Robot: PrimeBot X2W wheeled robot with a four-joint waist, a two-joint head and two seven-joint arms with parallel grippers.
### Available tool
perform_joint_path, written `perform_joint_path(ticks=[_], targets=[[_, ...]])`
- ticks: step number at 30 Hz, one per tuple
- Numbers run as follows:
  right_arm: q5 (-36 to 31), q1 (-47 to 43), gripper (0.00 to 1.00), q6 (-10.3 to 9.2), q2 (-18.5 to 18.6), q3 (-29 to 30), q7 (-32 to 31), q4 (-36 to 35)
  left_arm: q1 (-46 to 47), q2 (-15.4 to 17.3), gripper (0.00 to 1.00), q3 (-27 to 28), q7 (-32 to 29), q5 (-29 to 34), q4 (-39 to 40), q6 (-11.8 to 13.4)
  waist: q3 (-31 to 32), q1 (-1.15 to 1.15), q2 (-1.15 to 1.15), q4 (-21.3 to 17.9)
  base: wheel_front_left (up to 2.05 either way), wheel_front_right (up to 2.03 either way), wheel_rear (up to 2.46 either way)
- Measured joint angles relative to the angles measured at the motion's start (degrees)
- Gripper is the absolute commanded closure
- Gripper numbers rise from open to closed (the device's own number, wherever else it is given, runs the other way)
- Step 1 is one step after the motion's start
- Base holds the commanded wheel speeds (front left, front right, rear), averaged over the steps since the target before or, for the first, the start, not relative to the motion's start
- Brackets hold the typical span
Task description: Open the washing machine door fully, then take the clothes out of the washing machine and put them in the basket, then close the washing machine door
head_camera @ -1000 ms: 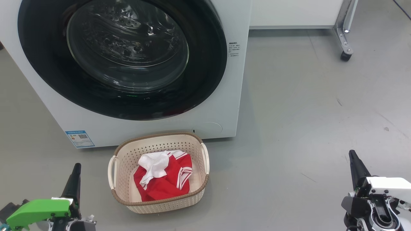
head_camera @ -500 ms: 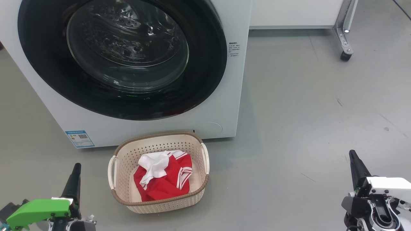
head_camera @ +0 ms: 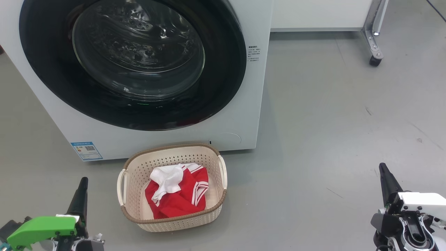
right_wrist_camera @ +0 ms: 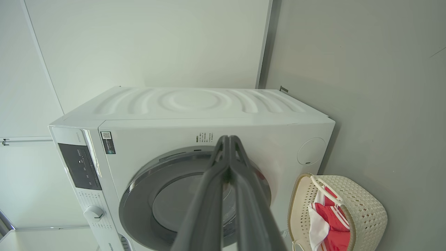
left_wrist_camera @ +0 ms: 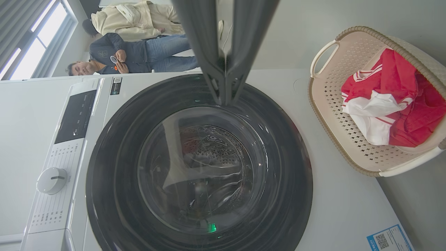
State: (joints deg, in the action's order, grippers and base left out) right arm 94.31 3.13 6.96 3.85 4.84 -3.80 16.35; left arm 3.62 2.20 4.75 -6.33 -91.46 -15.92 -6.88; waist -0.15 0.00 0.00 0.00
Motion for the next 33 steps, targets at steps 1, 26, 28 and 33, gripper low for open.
perform_joint_path(ticks=[1,26,28,33], targets=[[0.00,0.00,1.00,0.00,0.00,0.01,0.00,0.00,0.00,0.00,1.00,0.00,0.00,0.00,0.00,0.00,0.00,0.00,0.00,0.00,0.00,0.00,0.00],[0.00,0.01,1.00,0.00,-0.01,0.13,-0.01,-0.04,0.00,-0.02,1.00,0.01,0.00,0.00,0.03,0.00,-0.01,0.00,0.00,0.00,0.00,0.00,0.00],[0.00,0.01,1.00,0.00,-0.02,0.19,-0.02,-0.16,0.00,-0.03,1.00,0.01,0.00,0.00,0.03,0.00,-0.01,0.00,0.00,0.00,0.00,0.00,0.00],[0.00,0.01,1.00,0.00,-0.02,0.20,-0.02,-0.18,0.00,-0.03,1.00,0.01,0.00,0.00,0.04,0.00,-0.01,0.00,0.00,0.00,0.00,0.00,0.00]])
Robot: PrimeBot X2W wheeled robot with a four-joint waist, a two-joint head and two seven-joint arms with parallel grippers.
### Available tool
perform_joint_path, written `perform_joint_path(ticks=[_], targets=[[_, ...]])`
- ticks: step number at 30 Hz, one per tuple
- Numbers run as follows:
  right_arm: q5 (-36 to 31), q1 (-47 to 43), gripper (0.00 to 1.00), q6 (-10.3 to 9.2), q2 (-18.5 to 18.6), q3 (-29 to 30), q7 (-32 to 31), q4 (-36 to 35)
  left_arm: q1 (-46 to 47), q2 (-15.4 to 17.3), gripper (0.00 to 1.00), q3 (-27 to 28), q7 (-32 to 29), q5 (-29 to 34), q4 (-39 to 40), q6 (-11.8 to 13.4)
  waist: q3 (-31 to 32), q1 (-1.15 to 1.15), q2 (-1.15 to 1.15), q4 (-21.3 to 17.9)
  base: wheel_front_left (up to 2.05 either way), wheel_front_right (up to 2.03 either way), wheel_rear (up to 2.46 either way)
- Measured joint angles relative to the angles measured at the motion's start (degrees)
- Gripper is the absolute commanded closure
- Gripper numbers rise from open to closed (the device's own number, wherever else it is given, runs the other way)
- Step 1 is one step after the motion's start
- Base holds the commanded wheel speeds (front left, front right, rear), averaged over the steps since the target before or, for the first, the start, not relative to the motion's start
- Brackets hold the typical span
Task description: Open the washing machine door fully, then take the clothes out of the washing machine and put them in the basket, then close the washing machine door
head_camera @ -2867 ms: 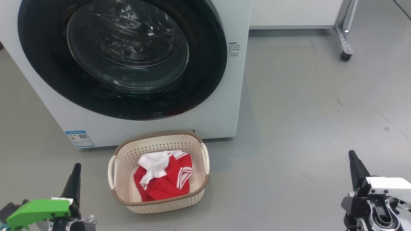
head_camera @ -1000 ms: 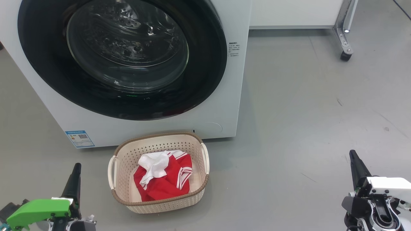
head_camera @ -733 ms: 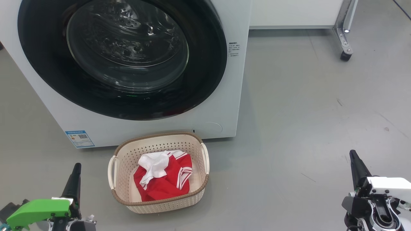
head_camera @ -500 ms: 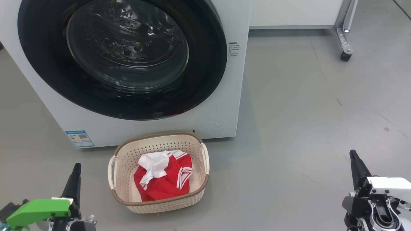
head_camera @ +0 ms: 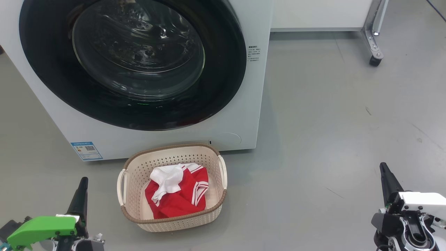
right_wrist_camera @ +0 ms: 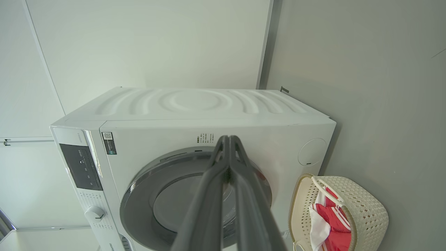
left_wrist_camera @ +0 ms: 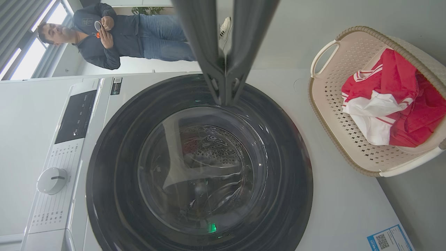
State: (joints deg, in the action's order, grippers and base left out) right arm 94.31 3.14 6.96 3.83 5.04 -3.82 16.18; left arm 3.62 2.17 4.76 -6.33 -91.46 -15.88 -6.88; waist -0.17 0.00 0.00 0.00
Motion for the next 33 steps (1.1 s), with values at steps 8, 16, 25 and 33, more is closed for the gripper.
perform_joint_path(ticks=[8,16,25,33], targets=[[0.00,0.00,1.00,0.01,-0.01,0.05,0.00,-0.02,0.00,0.00,1.00,0.00,0.00,0.00,0.00,0.00,0.00,0.00,0.00,0.00,0.00,0.00,0.00],[0.00,0.00,1.00,0.01,-0.01,0.08,-0.01,-0.05,0.00,0.00,1.00,0.00,0.00,0.00,0.01,0.00,0.00,0.00,0.00,0.00,0.00,0.00,0.00],[-0.01,0.00,1.00,0.01,-0.02,0.12,-0.42,-0.08,0.00,0.00,1.00,0.00,0.00,0.00,0.02,0.00,0.00,0.00,0.00,0.00,0.00,0.00,0.00],[-0.02,0.00,1.00,0.01,-0.03,0.13,-0.43,-0.09,0.00,0.00,1.00,0.00,0.00,0.00,0.02,0.00,0.00,0.00,0.00,0.00,0.00,0.00,0.00]])
